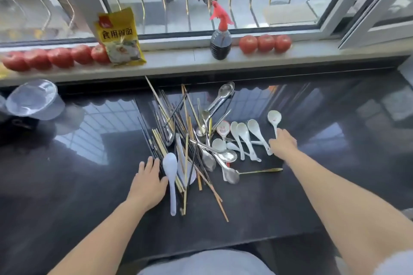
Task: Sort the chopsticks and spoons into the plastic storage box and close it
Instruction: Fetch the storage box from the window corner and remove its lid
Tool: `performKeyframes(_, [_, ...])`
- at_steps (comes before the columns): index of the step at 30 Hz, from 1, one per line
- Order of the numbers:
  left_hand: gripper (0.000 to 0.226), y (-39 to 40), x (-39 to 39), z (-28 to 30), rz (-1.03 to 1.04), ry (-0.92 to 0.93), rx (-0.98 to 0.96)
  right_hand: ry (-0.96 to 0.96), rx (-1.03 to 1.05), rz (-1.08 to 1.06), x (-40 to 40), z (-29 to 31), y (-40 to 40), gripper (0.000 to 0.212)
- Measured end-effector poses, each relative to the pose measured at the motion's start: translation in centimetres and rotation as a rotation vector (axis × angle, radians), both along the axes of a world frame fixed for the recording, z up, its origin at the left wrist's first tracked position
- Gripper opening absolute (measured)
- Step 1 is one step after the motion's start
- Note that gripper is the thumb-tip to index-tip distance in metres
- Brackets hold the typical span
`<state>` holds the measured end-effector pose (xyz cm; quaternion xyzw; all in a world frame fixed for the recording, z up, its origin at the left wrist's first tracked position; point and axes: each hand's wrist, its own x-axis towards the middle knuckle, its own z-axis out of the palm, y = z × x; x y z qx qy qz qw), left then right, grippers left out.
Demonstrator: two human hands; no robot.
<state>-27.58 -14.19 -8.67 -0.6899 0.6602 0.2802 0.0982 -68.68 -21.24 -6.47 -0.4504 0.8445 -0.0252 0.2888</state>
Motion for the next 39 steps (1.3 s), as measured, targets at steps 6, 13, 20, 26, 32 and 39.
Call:
performKeyframes(6, [0.066, -0.9, -0.8, 0.6, 0.037, 0.056, 0.017, -0.030, 0.020, 0.190, 3.2, -1.7, -3.8, 0.049])
performKeyframes(13, [0.062, -1.9, -1.5, 0.9, 0.148, 0.178, 0.087, -0.122, 0.088, 0.349, 8.1, 1.0, -7.6, 0.060])
performKeyframes(20, [0.064, -2.0, -2.5, 1.7, 0.209, 0.188, 0.083, -0.204, 0.054, 0.427, 8.5, 1.3, -8.9, 0.068])
performKeyframes(26, [0.063, -2.7, -4.0, 1.7, 0.418, 0.307, 0.089, -0.053, 0.129, 0.398, 5.3, 1.0, -4.6, 0.048])
performKeyframes(32, [0.064, -3.8, -4.3, 2.9, 0.429, 0.155, 0.108, -0.306, 0.113, 0.433, 4.7, 1.8, -4.7, 0.068])
performKeyframes(39, [0.040, -12.6, -15.6, 9.6, 0.224, 0.135, -0.175, -0.409, -0.037, 0.176, -6.6, 7.5, -3.5, 0.054])
